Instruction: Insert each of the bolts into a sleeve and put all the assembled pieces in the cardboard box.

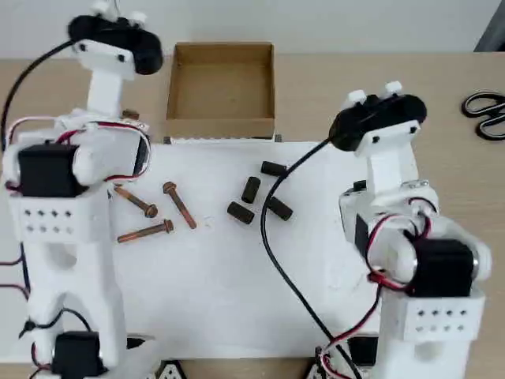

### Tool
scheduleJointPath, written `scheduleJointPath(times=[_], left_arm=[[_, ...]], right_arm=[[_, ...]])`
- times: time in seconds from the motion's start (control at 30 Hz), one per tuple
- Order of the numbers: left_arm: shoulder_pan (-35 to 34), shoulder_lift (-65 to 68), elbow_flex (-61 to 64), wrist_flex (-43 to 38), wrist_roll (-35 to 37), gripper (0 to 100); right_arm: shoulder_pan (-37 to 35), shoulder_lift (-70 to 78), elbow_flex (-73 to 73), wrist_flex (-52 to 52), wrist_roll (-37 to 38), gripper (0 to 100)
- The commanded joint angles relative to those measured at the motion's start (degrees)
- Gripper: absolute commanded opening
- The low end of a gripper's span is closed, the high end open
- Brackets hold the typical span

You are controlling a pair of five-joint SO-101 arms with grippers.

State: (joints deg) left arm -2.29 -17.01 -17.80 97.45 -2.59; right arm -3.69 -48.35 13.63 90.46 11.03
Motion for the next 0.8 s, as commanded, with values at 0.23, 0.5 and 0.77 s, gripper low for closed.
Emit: scheduleJointPath(times=[0.23,0.5,0.77], left_arm=[[2.3,-18.3,20.2,-18.2,25.3,1],[10.9,-36.0,43.4,-33.4,35.5,1],[11.2,-50.1,62.4,-54.3,39.6,1]], right_arm=[[-11.6,-22.9,24.6,-17.2,-11.1,0.2],[-18.7,-32.0,38.8,-32.0,-11.8,0.2],[-29.5,-35.4,45.3,-37.7,-11.9,0.2]])
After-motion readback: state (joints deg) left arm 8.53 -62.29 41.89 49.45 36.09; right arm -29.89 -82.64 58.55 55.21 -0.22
